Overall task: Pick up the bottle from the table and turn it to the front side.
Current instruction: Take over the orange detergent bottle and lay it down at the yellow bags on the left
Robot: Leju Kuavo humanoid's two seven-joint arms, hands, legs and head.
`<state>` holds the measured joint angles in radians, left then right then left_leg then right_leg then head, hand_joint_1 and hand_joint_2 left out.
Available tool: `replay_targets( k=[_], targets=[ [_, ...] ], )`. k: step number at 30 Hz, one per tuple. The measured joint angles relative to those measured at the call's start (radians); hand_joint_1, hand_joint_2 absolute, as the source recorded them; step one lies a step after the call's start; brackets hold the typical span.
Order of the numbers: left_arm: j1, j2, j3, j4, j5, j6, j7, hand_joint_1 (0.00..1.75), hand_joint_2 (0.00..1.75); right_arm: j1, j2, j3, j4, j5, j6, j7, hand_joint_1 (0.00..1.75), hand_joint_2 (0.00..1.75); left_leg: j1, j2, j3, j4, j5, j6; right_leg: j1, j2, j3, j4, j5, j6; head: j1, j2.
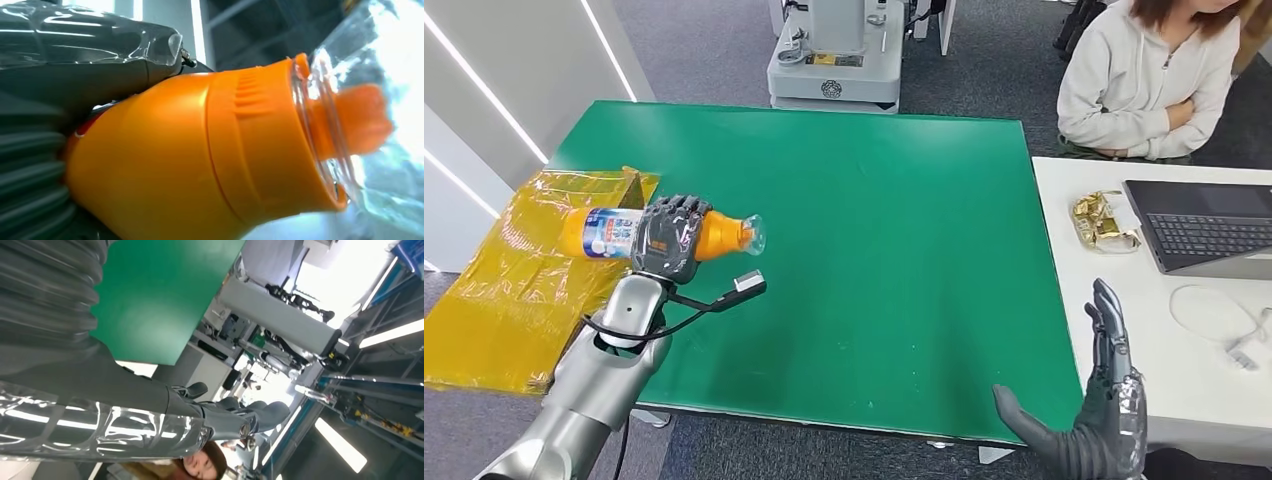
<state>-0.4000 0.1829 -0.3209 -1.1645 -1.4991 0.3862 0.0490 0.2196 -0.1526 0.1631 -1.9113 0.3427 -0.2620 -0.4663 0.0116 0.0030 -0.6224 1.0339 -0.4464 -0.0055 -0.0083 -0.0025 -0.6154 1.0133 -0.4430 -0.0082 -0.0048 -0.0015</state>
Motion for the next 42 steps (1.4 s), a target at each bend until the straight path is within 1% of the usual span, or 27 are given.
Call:
replay_targets(
  k=[4,9,13,17,21,24,29,32,37,38,39,40,42],
  targets=[
    [0.069,0.001,0.053,-0.003,-0.003,0.001,0.032,1.75,1.75,0.021,0.012,-0.010,-0.023,0.024,-0.004,-0.006,0.00,1.75,0.000,0.000,0.000,0.000,-0.001,-0.001,0.000,0.000,0.000,0.000,-0.001,0.000,0.000,0.000],
    [0.127,0.000,0.102,-0.013,-0.007,0.009,0.047,1.75,1.75,0.026,0.015,-0.018,-0.038,0.022,-0.010,-0.007,0.00,1.75,0.000,0.000,0.000,0.000,-0.001,-0.001,0.000,0.000,0.000,0.000,-0.001,0.000,0.000,0.000],
    [0.154,0.000,0.116,-0.016,-0.008,0.029,0.047,1.75,1.75,0.023,0.015,-0.020,-0.041,0.017,0.005,-0.010,0.00,1.75,0.000,0.000,0.000,0.000,0.000,-0.001,0.000,-0.001,0.000,0.000,-0.001,0.000,0.000,0.000],
    [0.159,0.002,0.115,-0.013,-0.008,0.055,0.049,1.75,1.75,0.018,0.015,-0.020,-0.041,0.018,0.006,-0.013,0.00,1.75,0.000,0.000,0.000,0.000,0.000,-0.001,0.000,-0.001,0.000,0.000,-0.001,0.000,0.000,0.000],
    [0.124,0.008,0.081,0.043,-0.009,0.118,0.086,1.75,1.75,0.013,0.015,-0.018,-0.041,0.020,0.007,-0.021,0.00,1.75,0.000,-0.001,0.000,0.000,0.000,-0.001,0.000,-0.002,0.000,0.000,-0.001,0.000,0.000,0.000],
    [0.082,0.011,0.045,0.112,-0.009,0.135,0.111,1.75,1.75,0.009,0.015,-0.012,-0.040,0.031,0.005,-0.022,0.00,1.75,0.000,-0.001,0.000,0.000,0.000,-0.001,0.000,-0.002,0.000,0.000,0.000,-0.001,0.000,0.000],
    [0.001,0.015,0.003,0.250,-0.009,0.136,0.129,1.75,1.75,0.008,0.015,0.001,-0.040,0.046,0.003,-0.013,0.00,1.75,0.000,-0.001,0.000,0.000,0.000,-0.001,0.000,-0.001,0.000,0.000,0.000,-0.001,0.000,0.000],
    [-0.040,0.016,-0.005,0.339,-0.009,0.130,0.130,1.75,1.75,0.010,0.016,0.005,-0.041,0.060,0.006,-0.004,0.00,1.75,0.000,0.000,0.000,0.000,0.000,-0.001,0.000,-0.001,0.000,0.000,0.000,-0.001,0.000,0.000],
    [-0.080,0.020,-0.005,0.455,-0.009,0.107,0.154,1.75,1.75,0.018,0.026,0.005,-0.041,0.082,0.026,-0.004,0.00,1.75,0.000,0.000,0.000,0.000,0.000,-0.001,0.000,0.000,0.000,0.000,-0.001,-0.001,0.000,0.000],
    [-0.082,0.021,-0.005,0.471,-0.009,0.106,0.160,1.71,1.75,0.018,0.028,0.005,-0.041,0.084,0.029,-0.004,0.00,1.75,0.000,0.000,0.000,0.000,0.000,-0.001,0.000,0.000,0.000,0.000,-0.001,-0.001,0.000,0.000],
    [-0.085,0.023,-0.005,0.486,-0.009,0.105,0.168,1.64,1.75,0.018,0.031,0.005,-0.041,0.086,0.035,-0.005,0.00,1.75,0.000,0.000,0.000,0.000,0.000,-0.001,0.000,0.000,0.000,0.000,-0.001,-0.001,0.000,0.000],
    [-0.087,0.024,-0.005,0.499,-0.009,0.102,0.177,1.29,1.75,0.018,0.033,0.005,-0.041,0.086,0.041,-0.006,0.00,1.75,0.000,0.000,0.000,0.000,0.000,-0.001,0.000,0.000,0.000,0.000,-0.001,-0.001,0.000,0.000],
    [-0.092,0.029,-0.005,0.521,-0.009,0.097,0.195,0.45,1.75,0.018,0.038,0.004,-0.040,0.087,0.052,-0.007,0.00,1.75,0.000,0.000,0.000,0.000,0.000,-0.001,0.000,0.000,0.000,0.000,-0.001,-0.001,0.000,0.000]
  ],
)
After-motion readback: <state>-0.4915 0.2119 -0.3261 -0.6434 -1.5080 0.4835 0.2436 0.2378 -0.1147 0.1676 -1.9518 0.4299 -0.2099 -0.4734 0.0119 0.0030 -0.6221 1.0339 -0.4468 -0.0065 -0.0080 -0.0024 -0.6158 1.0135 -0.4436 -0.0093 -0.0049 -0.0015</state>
